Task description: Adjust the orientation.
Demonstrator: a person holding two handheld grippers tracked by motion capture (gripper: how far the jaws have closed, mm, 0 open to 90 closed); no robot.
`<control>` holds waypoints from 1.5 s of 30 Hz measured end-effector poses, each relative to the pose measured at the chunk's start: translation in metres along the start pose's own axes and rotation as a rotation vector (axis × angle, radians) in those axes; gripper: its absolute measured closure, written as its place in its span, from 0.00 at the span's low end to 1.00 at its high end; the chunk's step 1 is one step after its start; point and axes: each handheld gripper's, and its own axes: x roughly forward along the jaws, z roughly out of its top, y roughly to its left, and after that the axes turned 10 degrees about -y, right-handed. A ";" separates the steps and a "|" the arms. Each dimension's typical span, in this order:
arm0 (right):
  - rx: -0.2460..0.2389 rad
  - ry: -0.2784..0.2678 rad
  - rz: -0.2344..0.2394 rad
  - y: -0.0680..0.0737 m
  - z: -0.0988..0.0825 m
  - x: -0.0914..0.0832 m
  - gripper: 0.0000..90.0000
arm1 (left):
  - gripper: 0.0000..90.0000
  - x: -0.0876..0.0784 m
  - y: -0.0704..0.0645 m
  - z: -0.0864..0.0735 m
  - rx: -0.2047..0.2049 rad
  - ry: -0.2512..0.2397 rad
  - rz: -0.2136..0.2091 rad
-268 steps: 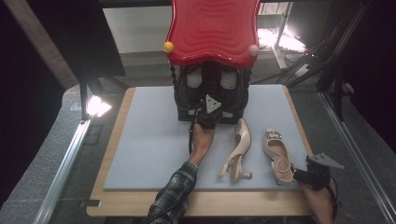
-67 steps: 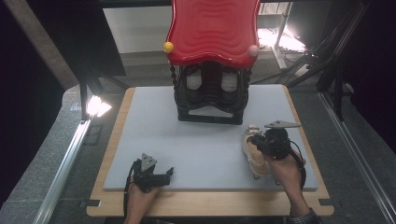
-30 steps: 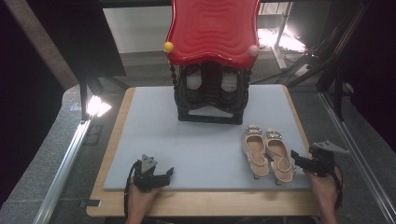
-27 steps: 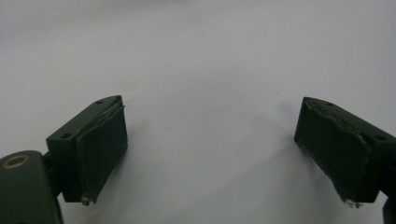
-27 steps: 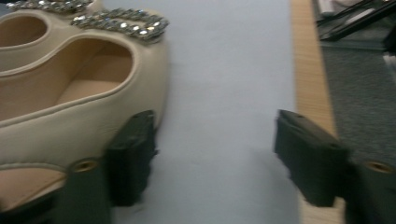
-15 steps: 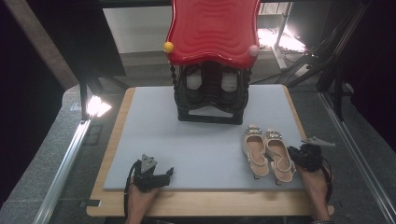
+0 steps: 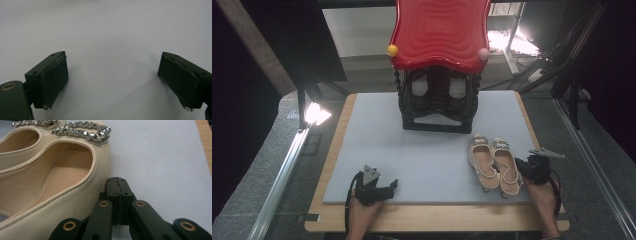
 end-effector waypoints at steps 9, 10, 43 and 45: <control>-0.013 0.007 0.032 0.018 0.001 0.008 1.00 | 0.10 0.000 0.000 0.000 0.000 0.001 0.000; -0.015 0.008 0.036 0.020 0.001 0.009 1.00 | 0.10 0.000 0.000 0.000 0.000 0.001 0.000; -0.144 -0.022 0.006 0.023 -0.001 -0.002 0.49 | 0.10 0.000 -0.001 0.002 -0.003 0.017 0.010; -0.130 -0.023 -0.027 0.010 -0.005 -0.009 0.37 | 0.10 0.000 -0.002 0.003 -0.004 0.021 0.012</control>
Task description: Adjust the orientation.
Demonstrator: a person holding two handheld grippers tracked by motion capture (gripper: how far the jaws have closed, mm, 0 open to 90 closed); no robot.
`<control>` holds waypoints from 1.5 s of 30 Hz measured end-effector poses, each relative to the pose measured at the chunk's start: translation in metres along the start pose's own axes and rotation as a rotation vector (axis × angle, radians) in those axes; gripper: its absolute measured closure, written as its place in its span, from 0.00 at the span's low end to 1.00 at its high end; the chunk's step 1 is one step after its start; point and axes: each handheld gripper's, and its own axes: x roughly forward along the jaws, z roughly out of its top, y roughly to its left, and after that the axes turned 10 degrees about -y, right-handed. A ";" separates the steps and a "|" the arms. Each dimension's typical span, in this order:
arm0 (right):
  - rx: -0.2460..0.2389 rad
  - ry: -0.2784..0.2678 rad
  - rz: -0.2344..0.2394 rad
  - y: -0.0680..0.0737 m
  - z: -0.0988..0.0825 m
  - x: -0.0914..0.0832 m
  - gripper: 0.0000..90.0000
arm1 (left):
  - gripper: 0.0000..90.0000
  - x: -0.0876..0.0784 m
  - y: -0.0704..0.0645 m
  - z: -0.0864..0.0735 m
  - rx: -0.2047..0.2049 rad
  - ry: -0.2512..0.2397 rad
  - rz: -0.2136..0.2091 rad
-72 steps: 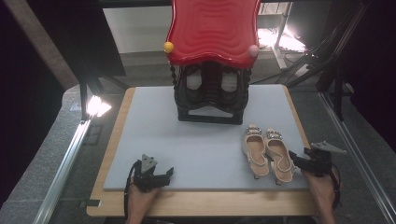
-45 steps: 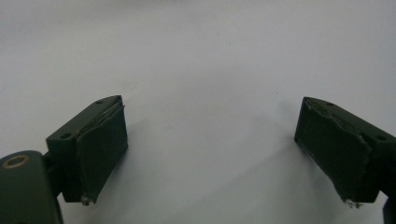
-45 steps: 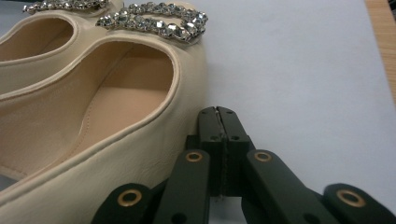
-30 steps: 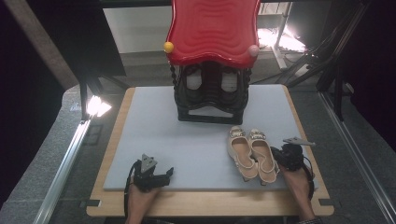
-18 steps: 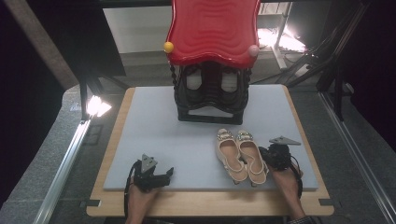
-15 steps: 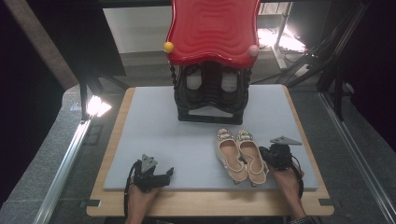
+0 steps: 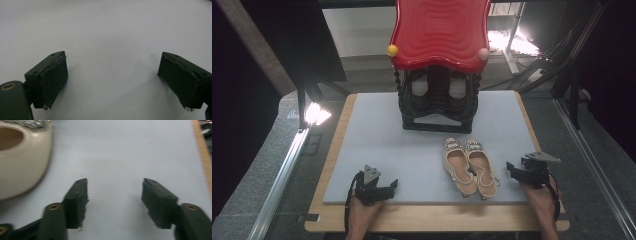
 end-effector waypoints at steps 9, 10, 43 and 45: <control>-0.031 -0.015 0.002 -0.006 -0.012 -0.003 0.23 | 0.19 -0.001 -0.007 0.010 0.019 0.009 -0.021; -0.029 -0.018 0.005 -0.006 -0.012 -0.003 0.23 | 0.22 0.000 -0.008 0.012 0.019 0.007 -0.026; -0.030 -0.033 0.003 -0.006 -0.015 -0.003 0.23 | 0.63 0.102 -0.104 0.118 0.054 0.024 -0.292; -0.030 -0.033 0.003 -0.006 -0.015 -0.003 0.23 | 0.64 0.107 -0.108 0.118 0.065 0.036 -0.279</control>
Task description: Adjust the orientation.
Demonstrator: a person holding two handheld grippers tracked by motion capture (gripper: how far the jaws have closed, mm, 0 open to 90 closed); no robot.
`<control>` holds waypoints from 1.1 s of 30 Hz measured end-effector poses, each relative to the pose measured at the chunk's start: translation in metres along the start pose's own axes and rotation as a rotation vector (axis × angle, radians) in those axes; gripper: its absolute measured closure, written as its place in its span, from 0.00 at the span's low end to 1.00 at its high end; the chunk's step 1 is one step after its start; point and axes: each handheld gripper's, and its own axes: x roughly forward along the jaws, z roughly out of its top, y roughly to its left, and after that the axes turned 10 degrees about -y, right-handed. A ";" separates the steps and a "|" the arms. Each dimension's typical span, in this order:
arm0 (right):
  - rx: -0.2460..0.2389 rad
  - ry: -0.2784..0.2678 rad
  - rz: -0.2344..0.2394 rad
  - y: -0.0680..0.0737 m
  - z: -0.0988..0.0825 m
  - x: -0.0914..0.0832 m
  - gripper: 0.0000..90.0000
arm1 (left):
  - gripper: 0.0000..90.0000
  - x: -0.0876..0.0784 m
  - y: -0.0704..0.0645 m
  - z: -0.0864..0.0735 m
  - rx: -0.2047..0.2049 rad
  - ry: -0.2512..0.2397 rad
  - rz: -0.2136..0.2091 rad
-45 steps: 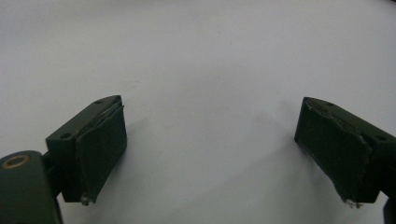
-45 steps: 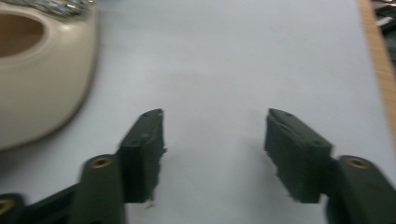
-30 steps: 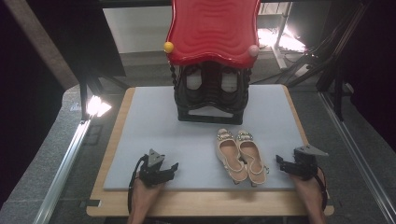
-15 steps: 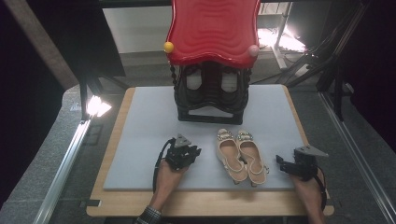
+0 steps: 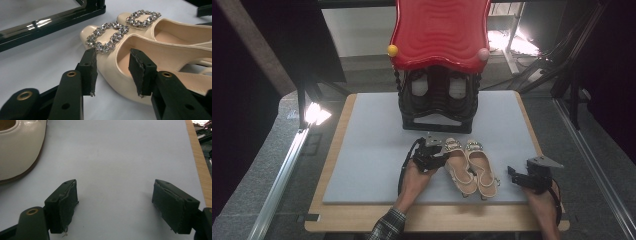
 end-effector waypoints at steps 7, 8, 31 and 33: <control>-0.001 0.000 0.000 0.000 0.000 0.000 0.23 | 0.63 0.016 -0.004 -0.005 -0.004 0.039 0.012; -0.001 -0.001 0.000 0.000 0.000 0.000 0.23 | 0.63 0.017 -0.004 -0.005 -0.014 0.036 0.010; -0.002 -0.001 0.001 0.000 0.000 0.000 0.23 | 0.69 0.032 0.011 0.009 0.052 0.103 -0.035; 0.000 -0.002 0.001 0.000 0.000 0.000 0.23 | 0.67 0.028 0.012 0.009 0.037 0.100 -0.036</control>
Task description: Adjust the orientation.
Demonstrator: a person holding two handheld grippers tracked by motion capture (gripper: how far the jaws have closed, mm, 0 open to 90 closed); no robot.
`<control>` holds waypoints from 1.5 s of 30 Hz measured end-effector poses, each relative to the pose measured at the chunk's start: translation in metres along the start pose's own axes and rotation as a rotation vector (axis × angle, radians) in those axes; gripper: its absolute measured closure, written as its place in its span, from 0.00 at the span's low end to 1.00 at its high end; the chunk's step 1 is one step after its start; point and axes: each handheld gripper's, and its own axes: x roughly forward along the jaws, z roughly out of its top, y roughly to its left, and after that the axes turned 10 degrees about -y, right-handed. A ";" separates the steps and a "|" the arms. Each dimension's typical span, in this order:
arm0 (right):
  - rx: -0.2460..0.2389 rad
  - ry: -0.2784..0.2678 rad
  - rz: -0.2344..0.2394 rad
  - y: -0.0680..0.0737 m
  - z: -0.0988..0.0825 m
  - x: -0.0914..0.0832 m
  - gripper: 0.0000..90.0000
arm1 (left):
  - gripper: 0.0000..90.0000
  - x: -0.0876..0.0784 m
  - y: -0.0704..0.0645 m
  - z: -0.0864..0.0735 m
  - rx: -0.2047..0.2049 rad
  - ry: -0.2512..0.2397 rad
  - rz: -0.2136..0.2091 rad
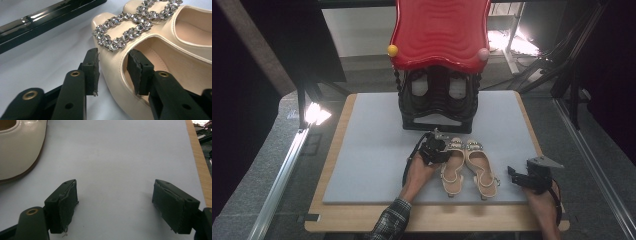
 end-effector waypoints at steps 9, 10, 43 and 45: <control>-0.001 0.000 0.000 0.000 0.000 0.000 0.23 | 0.65 -0.012 -0.006 -0.009 -0.060 -0.010 -0.002; -0.002 0.000 0.000 0.000 0.000 0.000 0.23 | 0.66 -0.011 -0.004 -0.009 -0.066 -0.009 -0.015; 0.000 0.000 0.000 0.000 0.000 0.000 0.23 | 0.97 -0.046 0.011 -0.004 -0.073 -0.092 0.076; -0.001 0.000 0.000 0.000 0.000 0.000 0.23 | 0.97 -0.054 0.015 -0.003 -0.071 -0.104 0.090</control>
